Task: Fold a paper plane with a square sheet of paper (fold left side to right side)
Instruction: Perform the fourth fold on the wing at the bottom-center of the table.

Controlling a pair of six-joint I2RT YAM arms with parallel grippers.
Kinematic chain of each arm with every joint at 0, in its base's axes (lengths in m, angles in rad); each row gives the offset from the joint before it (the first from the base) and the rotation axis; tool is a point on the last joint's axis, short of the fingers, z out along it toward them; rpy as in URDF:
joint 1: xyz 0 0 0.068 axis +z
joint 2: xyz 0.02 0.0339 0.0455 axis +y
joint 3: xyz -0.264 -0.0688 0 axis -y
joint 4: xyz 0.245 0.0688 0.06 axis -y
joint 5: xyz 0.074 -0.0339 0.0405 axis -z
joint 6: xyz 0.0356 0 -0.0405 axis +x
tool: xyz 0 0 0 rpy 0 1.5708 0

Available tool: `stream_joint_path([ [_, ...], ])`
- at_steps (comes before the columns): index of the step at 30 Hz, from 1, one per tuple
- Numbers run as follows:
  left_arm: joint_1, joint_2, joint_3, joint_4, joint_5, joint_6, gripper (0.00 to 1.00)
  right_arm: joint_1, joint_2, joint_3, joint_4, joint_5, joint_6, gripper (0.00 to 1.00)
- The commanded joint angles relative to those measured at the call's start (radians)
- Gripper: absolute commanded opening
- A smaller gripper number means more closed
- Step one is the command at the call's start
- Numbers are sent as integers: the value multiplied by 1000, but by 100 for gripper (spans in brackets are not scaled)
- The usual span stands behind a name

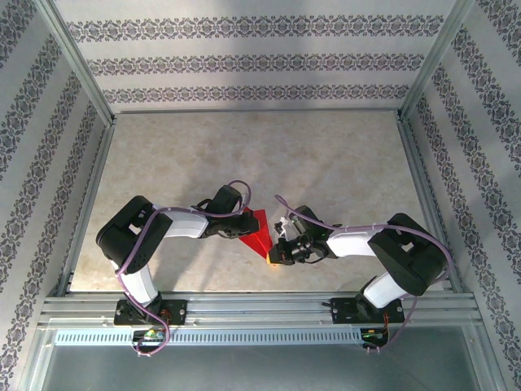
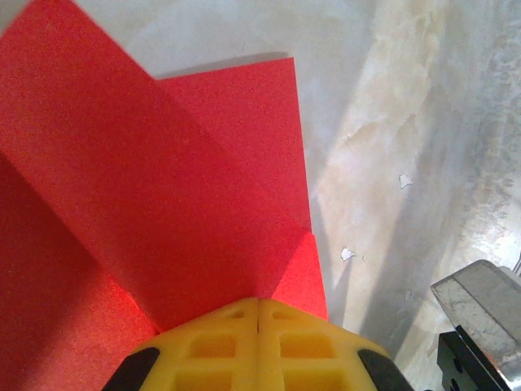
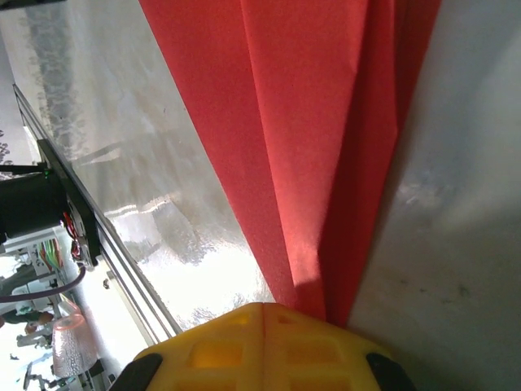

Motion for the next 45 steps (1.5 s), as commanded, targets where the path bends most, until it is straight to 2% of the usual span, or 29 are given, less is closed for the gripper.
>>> stream_joint_path([
  [1,4,25,-14,-107,-54,12,0,12,14,-29,-12,16,2,0],
  [13,3,29,-11,-110,-57,13,0,14,-40,-77,-48,32,5,0],
  [25,4,26,-11,-112,-55,12,0,0,-307,-29,-197,-33,-44,0],
  [29,2,23,-11,-112,-55,11,0,-10,-261,20,-166,-4,-48,0],
  [38,1,27,-8,-109,-55,10,0,9,-47,142,-104,75,-63,0],
  [45,-2,28,-8,-109,-54,11,0,11,41,146,-84,115,-59,0],
])
